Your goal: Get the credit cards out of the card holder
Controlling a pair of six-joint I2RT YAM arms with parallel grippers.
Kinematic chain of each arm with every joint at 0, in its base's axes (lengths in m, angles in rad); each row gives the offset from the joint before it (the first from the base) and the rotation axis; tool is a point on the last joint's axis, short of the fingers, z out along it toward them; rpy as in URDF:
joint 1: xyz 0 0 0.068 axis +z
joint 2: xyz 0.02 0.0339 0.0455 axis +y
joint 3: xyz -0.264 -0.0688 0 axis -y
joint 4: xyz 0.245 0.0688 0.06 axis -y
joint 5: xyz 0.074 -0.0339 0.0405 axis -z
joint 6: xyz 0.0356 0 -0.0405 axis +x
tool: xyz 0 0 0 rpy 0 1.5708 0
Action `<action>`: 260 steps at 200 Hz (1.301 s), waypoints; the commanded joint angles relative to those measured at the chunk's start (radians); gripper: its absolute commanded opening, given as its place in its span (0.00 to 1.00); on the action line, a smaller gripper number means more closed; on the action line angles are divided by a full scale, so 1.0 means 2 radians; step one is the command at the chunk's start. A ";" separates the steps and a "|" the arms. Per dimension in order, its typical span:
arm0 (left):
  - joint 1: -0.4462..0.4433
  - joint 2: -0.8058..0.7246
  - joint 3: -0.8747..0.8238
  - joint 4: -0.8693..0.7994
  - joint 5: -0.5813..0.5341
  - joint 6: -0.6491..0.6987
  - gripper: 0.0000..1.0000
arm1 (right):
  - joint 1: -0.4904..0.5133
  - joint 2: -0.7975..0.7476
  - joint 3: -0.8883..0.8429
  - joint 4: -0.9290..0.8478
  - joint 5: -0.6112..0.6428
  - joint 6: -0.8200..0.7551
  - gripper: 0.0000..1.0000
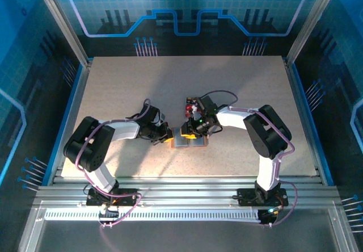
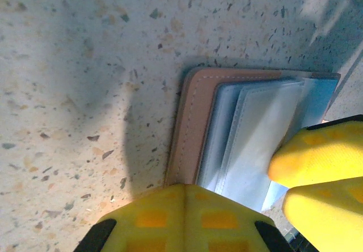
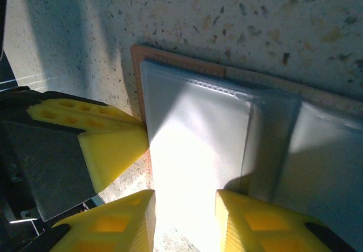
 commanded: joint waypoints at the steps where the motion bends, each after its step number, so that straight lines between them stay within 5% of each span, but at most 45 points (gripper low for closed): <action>1: -0.002 0.002 0.002 -0.036 -0.013 0.015 0.00 | 0.006 0.010 0.007 -0.024 0.004 -0.014 0.33; 227: -0.005 -0.047 0.055 -0.103 -0.016 0.018 0.00 | -0.011 -0.018 -0.054 0.040 -0.007 0.018 0.33; 260: -0.011 -0.052 0.060 -0.080 0.002 -0.010 0.11 | -0.011 -0.018 -0.062 0.053 -0.010 0.026 0.33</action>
